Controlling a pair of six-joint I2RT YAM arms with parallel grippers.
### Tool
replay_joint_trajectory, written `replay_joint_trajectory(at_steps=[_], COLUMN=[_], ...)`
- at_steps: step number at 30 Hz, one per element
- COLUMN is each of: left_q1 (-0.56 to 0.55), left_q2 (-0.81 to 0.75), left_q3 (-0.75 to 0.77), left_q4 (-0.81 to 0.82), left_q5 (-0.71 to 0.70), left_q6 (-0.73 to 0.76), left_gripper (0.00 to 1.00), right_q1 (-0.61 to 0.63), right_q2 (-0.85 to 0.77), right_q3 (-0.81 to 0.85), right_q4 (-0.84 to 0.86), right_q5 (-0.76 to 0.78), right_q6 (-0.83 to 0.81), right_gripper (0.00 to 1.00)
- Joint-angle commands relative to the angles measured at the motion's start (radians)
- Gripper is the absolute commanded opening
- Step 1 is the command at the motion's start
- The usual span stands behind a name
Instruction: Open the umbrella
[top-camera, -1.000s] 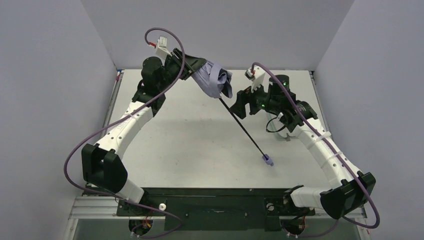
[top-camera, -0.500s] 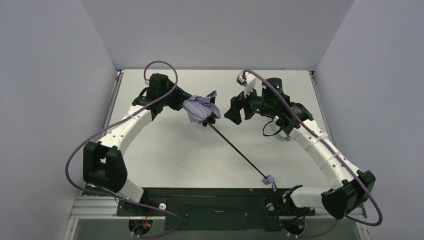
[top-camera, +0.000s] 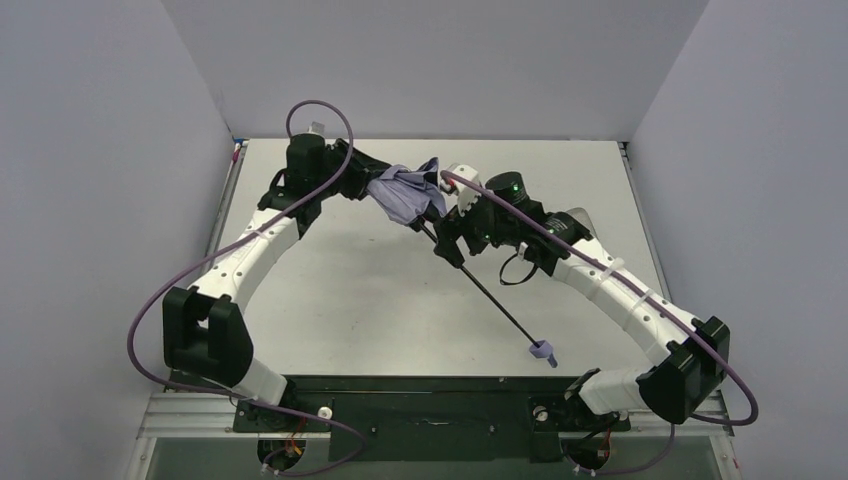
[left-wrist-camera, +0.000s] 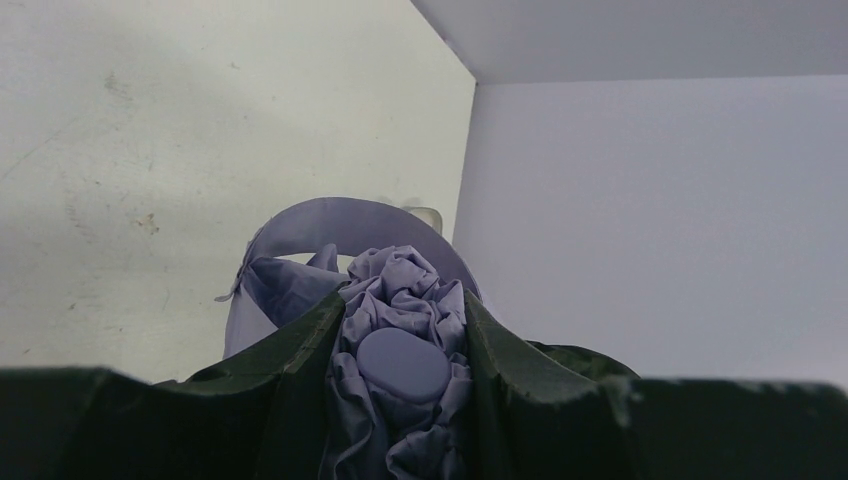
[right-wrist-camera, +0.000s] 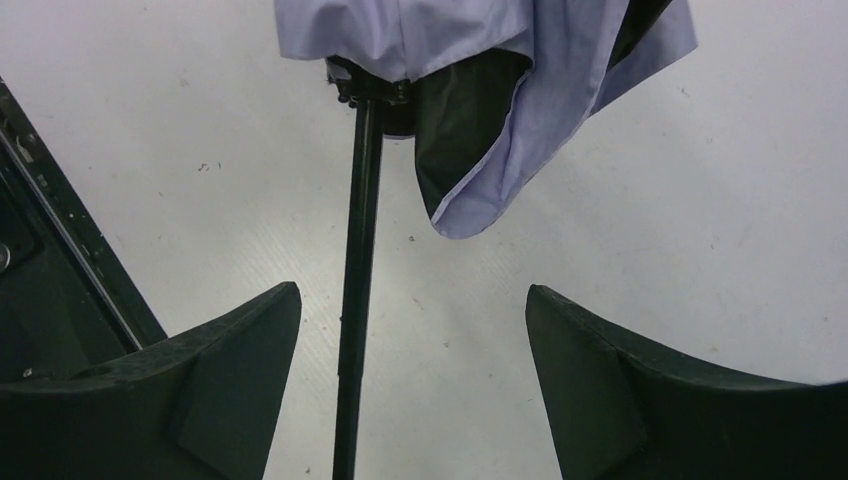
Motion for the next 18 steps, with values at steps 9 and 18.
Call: replay_joint_trajectory(at_steps=[9, 18], left_q1=[0.061, 0.065], left_q2=[-0.128, -0.123], left_q3=[-0.02, -0.017], left_q4=[0.208, 0.229], left_q5=[0.057, 0.08], left_q6=[-0.076, -0.093], left_gripper=[0.0, 0.0], right_q1=[0.043, 0.041], right_q2=[0.087, 0.061], right_q3=[0.044, 0.038], right_q4=[0.04, 0.045], right_q5=[-0.037, -0.046], right_q6=[-0.023, -0.026], right_gripper=[0.31, 0.0])
